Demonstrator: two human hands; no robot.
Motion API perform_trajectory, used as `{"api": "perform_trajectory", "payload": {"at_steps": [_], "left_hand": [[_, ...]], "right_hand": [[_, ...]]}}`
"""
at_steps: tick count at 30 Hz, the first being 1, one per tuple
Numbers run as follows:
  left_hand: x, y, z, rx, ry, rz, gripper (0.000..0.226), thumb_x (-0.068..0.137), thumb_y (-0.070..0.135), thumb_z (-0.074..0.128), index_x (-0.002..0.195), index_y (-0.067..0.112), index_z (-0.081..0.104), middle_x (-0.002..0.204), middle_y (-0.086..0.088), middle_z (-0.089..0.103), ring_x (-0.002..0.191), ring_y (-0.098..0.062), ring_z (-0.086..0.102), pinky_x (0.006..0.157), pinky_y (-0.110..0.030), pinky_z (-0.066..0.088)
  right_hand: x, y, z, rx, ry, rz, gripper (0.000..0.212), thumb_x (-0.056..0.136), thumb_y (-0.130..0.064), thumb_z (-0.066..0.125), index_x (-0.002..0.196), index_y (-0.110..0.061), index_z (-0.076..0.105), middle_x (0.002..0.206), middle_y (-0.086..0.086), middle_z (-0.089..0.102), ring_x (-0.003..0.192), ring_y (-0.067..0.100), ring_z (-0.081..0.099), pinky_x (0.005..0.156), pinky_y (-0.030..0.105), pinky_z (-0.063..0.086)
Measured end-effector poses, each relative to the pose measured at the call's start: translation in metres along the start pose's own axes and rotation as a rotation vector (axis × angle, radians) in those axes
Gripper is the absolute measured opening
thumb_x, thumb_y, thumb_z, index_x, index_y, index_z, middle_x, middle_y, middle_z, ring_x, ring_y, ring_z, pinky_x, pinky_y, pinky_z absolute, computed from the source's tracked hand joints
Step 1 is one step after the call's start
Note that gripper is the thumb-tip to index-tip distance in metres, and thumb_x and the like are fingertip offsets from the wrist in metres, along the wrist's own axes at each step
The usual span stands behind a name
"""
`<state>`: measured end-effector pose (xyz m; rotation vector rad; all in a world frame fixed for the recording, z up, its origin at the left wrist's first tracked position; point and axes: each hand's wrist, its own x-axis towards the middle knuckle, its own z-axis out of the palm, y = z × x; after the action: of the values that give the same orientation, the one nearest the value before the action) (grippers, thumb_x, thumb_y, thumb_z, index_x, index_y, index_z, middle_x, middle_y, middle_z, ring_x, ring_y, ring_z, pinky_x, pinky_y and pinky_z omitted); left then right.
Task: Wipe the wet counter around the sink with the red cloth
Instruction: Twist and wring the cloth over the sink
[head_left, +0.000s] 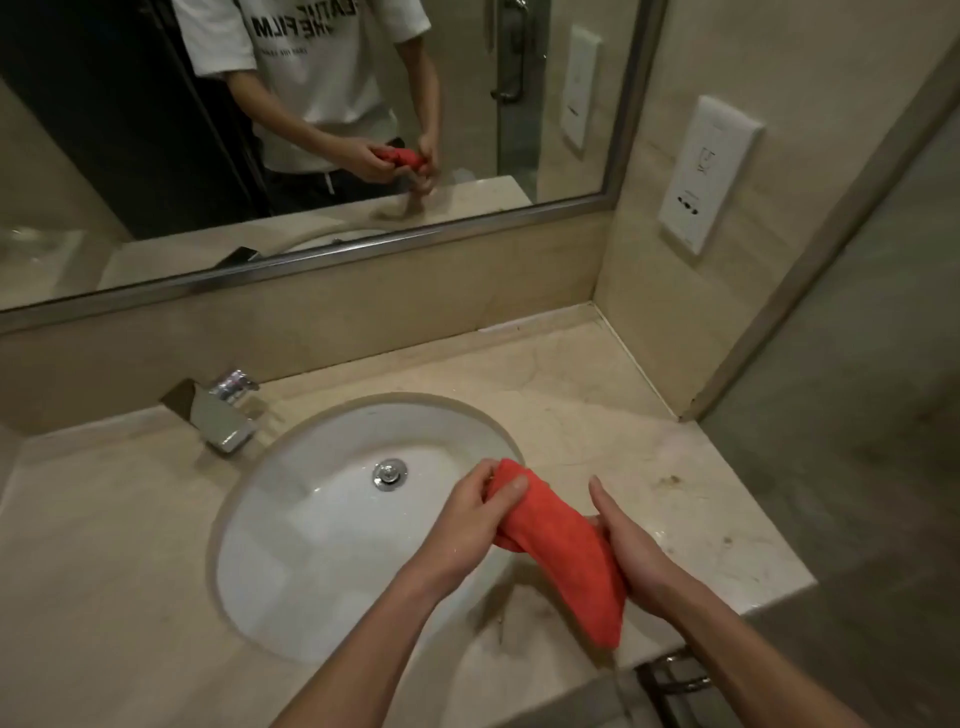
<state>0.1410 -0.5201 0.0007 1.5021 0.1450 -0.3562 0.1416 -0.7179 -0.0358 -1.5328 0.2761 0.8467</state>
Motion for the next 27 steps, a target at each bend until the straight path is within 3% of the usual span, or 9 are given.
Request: {"api": "perform_trajectory", "payload": {"at_steps": [3, 5, 7, 9, 12, 14, 18, 23, 27], "left_hand": [[-0.003, 0.023, -0.053, -0.223, 0.102, 0.046, 0.036, 0.091, 0.027, 0.065, 0.110, -0.002, 0.060, 0.111, -0.014, 0.072, 0.100, -0.027, 0.069, 0.087, -0.040, 0.055], [-0.003, 0.033, -0.086, -0.373, 0.153, 0.047, 0.040, 0.086, 0.030, 0.064, 0.108, -0.003, 0.061, 0.106, -0.011, 0.073, 0.086, -0.020, 0.068, 0.076, -0.034, 0.055], [-0.002, 0.035, -0.113, -0.503, 0.156, 0.018, 0.039, 0.081, 0.033, 0.065, 0.105, 0.003, 0.064, 0.093, -0.010, 0.072, 0.076, -0.016, 0.066, 0.067, -0.030, 0.055], [0.000, 0.030, -0.135, -0.655, 0.129, -0.002, 0.025, 0.080, 0.029, 0.068, 0.095, 0.011, 0.062, 0.091, -0.009, 0.071, 0.086, -0.017, 0.066, 0.074, -0.033, 0.056], [0.003, 0.022, -0.157, -0.776, 0.062, -0.006, 0.028, 0.077, 0.024, 0.081, 0.083, 0.015, 0.056, 0.079, -0.006, 0.060, 0.081, -0.020, 0.059, 0.073, -0.038, 0.054], [0.004, 0.021, -0.165, -0.733, 0.056, -0.007, 0.029, 0.074, 0.023, 0.082, 0.078, 0.018, 0.053, 0.064, 0.001, 0.044, 0.058, -0.011, 0.044, 0.056, -0.026, 0.045], [0.010, 0.018, -0.167, -0.586, 0.256, -0.051, 0.023, 0.079, 0.014, 0.075, 0.092, 0.013, 0.057, 0.054, 0.004, 0.038, 0.042, -0.008, 0.034, 0.039, -0.020, 0.037], [0.032, -0.009, -0.169, -0.328, 0.752, -0.219, 0.030, 0.072, 0.028, 0.087, 0.088, 0.014, 0.065, 0.078, -0.005, 0.058, 0.061, -0.017, 0.052, 0.065, -0.038, 0.055], [0.037, -0.015, -0.162, -0.491, 0.882, -0.330, 0.030, 0.075, 0.030, 0.084, 0.082, 0.012, 0.061, 0.081, -0.011, 0.059, 0.067, -0.023, 0.056, 0.075, -0.043, 0.056]], "right_hand": [[0.010, -0.034, 0.063, 0.374, -0.319, 0.071, 0.097, 0.088, -0.077, 0.031, 0.110, 0.010, 0.069, 0.095, 0.028, 0.066, 0.084, 0.039, 0.066, 0.081, 0.047, 0.055], [0.017, -0.050, 0.096, 0.437, -0.460, 0.080, 0.092, 0.090, -0.075, 0.033, 0.118, 0.007, 0.066, 0.101, 0.027, 0.064, 0.082, 0.037, 0.067, 0.078, 0.049, 0.057], [0.023, -0.061, 0.122, 0.401, -0.594, 0.075, 0.084, 0.090, -0.073, 0.043, 0.126, 0.001, 0.061, 0.110, 0.025, 0.064, 0.080, 0.030, 0.067, 0.073, 0.043, 0.057], [0.031, -0.066, 0.139, 0.290, -0.674, 0.085, 0.081, 0.081, -0.068, 0.065, 0.130, -0.005, 0.056, 0.109, 0.017, 0.067, 0.076, 0.020, 0.065, 0.065, 0.032, 0.054], [0.037, -0.070, 0.159, 0.067, -0.693, 0.083, 0.075, 0.071, -0.054, 0.082, 0.124, -0.007, 0.059, 0.077, 0.002, 0.056, 0.066, 0.011, 0.048, 0.061, 0.025, 0.035], [0.039, -0.076, 0.172, -0.040, -0.620, 0.094, 0.061, 0.065, -0.041, 0.090, 0.107, -0.007, 0.061, 0.068, -0.001, 0.045, 0.062, 0.011, 0.041, 0.060, 0.025, 0.032], [0.052, -0.082, 0.189, -0.378, -0.298, 0.012, 0.033, 0.075, -0.018, 0.086, 0.098, -0.009, 0.065, 0.061, -0.002, 0.062, 0.064, 0.017, 0.065, 0.058, 0.027, 0.052], [0.083, -0.072, 0.198, -0.839, -0.066, -0.171, 0.026, 0.074, -0.021, 0.084, 0.083, -0.008, 0.062, 0.068, 0.006, 0.067, 0.059, 0.021, 0.066, 0.054, 0.030, 0.049], [0.096, -0.073, 0.198, -1.327, 0.142, -0.331, 0.029, 0.085, -0.034, 0.074, 0.102, -0.015, 0.060, 0.102, 0.009, 0.070, 0.093, 0.028, 0.065, 0.066, 0.031, 0.037]]}}
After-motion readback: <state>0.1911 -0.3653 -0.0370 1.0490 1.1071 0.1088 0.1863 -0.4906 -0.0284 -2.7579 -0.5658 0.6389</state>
